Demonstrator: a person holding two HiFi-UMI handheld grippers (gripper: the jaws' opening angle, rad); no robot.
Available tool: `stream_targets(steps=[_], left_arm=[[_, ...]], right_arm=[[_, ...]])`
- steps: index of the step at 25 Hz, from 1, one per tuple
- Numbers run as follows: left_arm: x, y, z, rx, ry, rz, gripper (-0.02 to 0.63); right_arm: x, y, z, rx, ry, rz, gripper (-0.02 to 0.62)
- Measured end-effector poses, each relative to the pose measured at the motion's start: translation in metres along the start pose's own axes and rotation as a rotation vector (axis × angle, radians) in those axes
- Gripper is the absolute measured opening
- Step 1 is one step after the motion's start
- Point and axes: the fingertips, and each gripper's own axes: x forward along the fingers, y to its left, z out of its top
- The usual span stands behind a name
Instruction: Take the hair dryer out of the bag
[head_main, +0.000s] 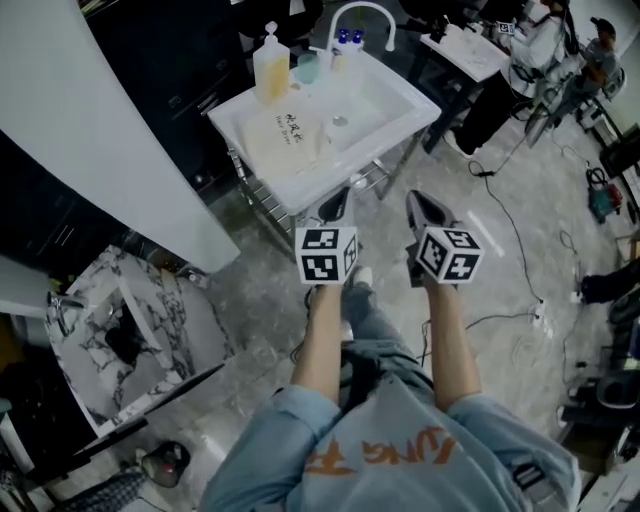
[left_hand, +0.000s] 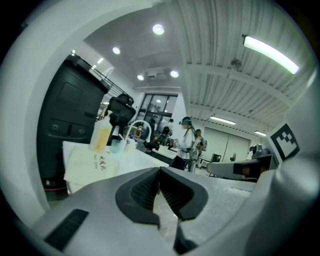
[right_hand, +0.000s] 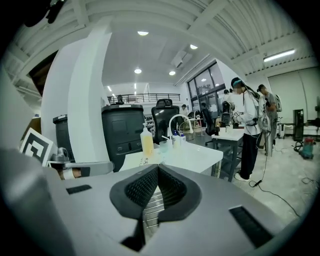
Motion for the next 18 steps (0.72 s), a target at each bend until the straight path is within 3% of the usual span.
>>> stream_targets(steps=[3,6,9,12,15,18], left_arm=[[0.006,0.039,-0.007,-0.034,0.018,0.075,0.003],[0.009,0.060,-0.008,-0.054,0.002,0.106,0.003],[0.026,0.079,-0.026,-0.044,0.080,0.139,0.003],[0.041,0.107,-0.052,-0.106,0.145,0.197,0.003],[0.061,0.124,-0.052,-0.149,0.160,0.212,0.003],[0.094,0.136,-0.038,-0.121,0.166,0.227,0.003]], right_arm=[[0.027,0.004,-0.014,0.012,0.036,0.033,0.000],[0.057,0.025,-0.018,-0.035,0.055,0.120,0.000],[0.089,0.036,-0.018,-0.030,0.070,0.212,0.000],[0.114,0.037,-0.032,-0.017,0.111,0.287,0.000],[0.144,0.017,-0.045,-0.010,0.157,0.306,0.000],[0.172,-0.018,-0.052,0.055,0.201,0.304,0.000]])
